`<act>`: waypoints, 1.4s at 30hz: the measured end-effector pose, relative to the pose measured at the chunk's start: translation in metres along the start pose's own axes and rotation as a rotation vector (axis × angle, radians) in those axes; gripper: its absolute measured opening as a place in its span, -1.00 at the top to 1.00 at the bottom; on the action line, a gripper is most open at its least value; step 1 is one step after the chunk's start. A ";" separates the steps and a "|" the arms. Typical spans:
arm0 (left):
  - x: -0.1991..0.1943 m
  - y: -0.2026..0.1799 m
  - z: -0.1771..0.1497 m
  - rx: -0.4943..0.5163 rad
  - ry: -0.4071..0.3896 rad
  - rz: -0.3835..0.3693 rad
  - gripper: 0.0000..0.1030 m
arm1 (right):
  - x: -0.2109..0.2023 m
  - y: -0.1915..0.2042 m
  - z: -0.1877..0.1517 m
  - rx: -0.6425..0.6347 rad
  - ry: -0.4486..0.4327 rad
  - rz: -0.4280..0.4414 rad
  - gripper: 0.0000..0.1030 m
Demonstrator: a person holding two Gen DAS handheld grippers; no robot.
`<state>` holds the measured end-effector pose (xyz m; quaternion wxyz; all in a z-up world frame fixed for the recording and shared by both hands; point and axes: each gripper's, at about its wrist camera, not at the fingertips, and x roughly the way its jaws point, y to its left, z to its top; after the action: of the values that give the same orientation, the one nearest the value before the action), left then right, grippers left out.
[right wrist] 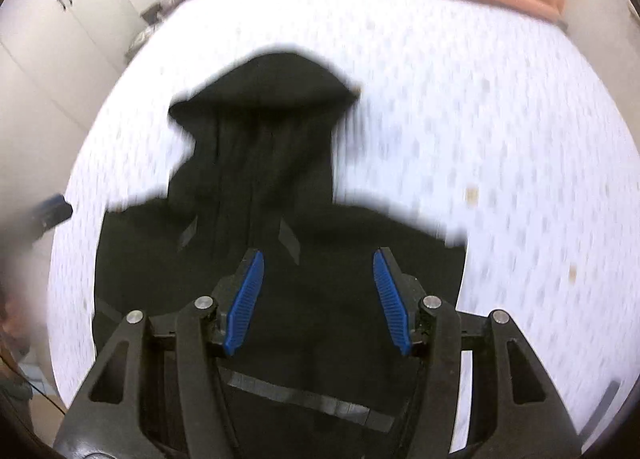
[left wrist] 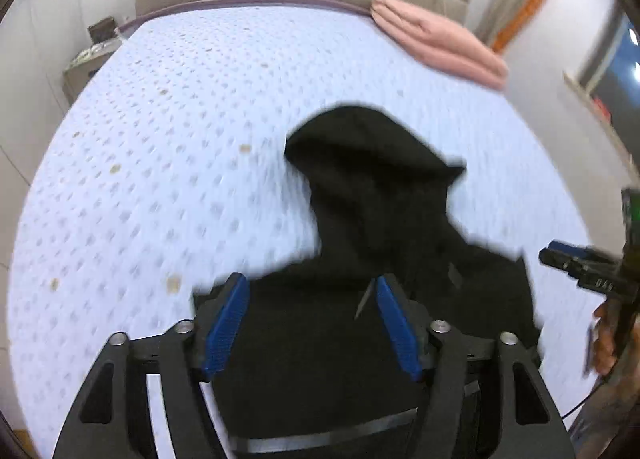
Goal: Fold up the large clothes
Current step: 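Grasp the jacket hood with both grippers and lift it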
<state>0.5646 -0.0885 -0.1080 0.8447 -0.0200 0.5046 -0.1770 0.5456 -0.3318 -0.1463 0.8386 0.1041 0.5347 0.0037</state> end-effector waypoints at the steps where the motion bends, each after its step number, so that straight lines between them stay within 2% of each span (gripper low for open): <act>1: 0.008 0.005 0.016 -0.023 -0.008 -0.005 -0.39 | 0.003 -0.003 0.020 0.004 -0.019 -0.001 -0.08; 6: 0.070 0.020 0.087 -0.109 0.010 -0.070 -0.38 | 0.047 -0.018 0.089 0.042 -0.024 0.009 -0.15; 10: 0.129 0.029 0.126 -0.127 0.065 -0.076 -0.39 | 0.095 -0.037 0.119 0.093 0.041 0.044 -0.15; 12: 0.155 0.035 0.138 -0.154 0.100 -0.108 -0.39 | 0.116 -0.048 0.126 0.127 0.071 0.086 -0.15; 18: 0.210 0.052 0.142 -0.173 0.164 -0.135 -0.38 | 0.169 -0.067 0.135 0.186 0.149 0.182 -0.13; 21: 0.230 0.052 0.132 -0.180 0.211 -0.218 -0.38 | 0.184 -0.065 0.134 0.208 0.189 0.263 -0.08; 22: 0.234 0.049 0.126 -0.173 0.221 -0.241 -0.33 | 0.186 -0.063 0.132 0.205 0.194 0.279 0.10; 24: 0.235 0.044 0.114 -0.125 0.218 -0.274 0.01 | 0.186 -0.056 0.125 0.172 0.185 0.317 0.50; 25: 0.232 0.041 0.108 -0.092 0.214 -0.263 0.18 | 0.181 -0.054 0.122 0.157 0.171 0.325 0.63; 27: 0.224 0.042 0.098 -0.065 0.203 -0.295 0.40 | 0.167 -0.052 0.116 0.126 0.143 0.349 0.76; 28: 0.216 0.047 0.093 -0.075 0.195 -0.328 0.43 | 0.159 -0.052 0.116 0.122 0.136 0.363 0.80; 30: 0.198 0.054 0.086 -0.083 0.174 -0.378 0.43 | 0.133 -0.049 0.110 0.087 0.109 0.409 0.81; 32: 0.196 0.059 0.080 -0.089 0.186 -0.394 0.43 | 0.124 -0.044 0.107 0.058 0.115 0.423 0.80; 35: 0.228 0.059 0.075 -0.081 0.265 -0.337 0.34 | 0.145 -0.034 0.104 0.014 0.178 0.348 0.68; 37: 0.243 0.060 0.077 -0.111 0.279 -0.340 0.19 | 0.167 -0.034 0.104 0.032 0.235 0.288 0.45; 38: 0.245 0.061 0.079 -0.128 0.270 -0.359 0.14 | 0.174 -0.036 0.104 0.042 0.253 0.287 0.41; 42: 0.251 0.057 0.089 -0.128 0.266 -0.415 -0.32 | 0.181 -0.044 0.101 0.076 0.268 0.342 0.20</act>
<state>0.7643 -0.1284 -0.2891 0.7134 -0.1531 0.6067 -0.3156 0.7094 -0.3706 -0.2755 0.7426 0.2233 0.6159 0.1393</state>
